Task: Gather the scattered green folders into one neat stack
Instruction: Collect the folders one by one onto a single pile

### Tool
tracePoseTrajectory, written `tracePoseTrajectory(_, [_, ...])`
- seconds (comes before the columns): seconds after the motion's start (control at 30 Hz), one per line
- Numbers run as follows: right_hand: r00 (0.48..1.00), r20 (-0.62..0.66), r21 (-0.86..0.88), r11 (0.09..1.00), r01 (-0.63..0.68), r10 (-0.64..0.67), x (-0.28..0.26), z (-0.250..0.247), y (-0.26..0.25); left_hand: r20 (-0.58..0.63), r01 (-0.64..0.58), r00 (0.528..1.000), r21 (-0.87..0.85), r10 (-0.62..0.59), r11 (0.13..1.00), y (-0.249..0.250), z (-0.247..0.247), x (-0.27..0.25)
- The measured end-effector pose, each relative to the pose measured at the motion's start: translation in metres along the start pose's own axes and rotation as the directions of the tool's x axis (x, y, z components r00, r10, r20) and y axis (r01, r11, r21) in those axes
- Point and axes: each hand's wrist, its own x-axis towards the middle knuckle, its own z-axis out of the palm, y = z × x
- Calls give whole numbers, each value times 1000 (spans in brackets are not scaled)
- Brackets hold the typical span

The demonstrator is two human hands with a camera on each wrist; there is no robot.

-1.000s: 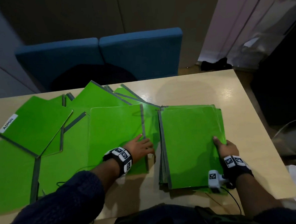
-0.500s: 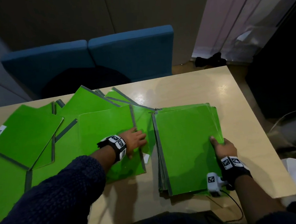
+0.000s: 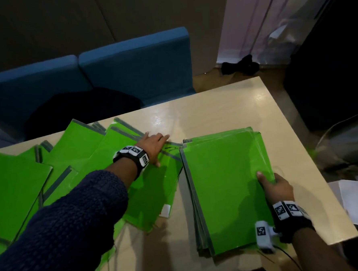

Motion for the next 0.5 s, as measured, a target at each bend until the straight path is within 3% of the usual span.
tracePoseTrajectory(0.23, [1000, 9, 122, 992, 27, -28, 1, -13, 8, -111, -23, 994, -141, 7, 990, -14, -31, -6])
tracePoseTrajectory(0.37, [999, 39, 125, 992, 14, -19, 3, -14, 10, -175, -13, 984, -247, -31, 969, -37, -68, -40])
tracePoseTrajectory(0.5, [998, 58, 91, 996, 8, -13, 2, -8, 3, -306, -89, 951, -401, -41, 912, -45, -116, -87])
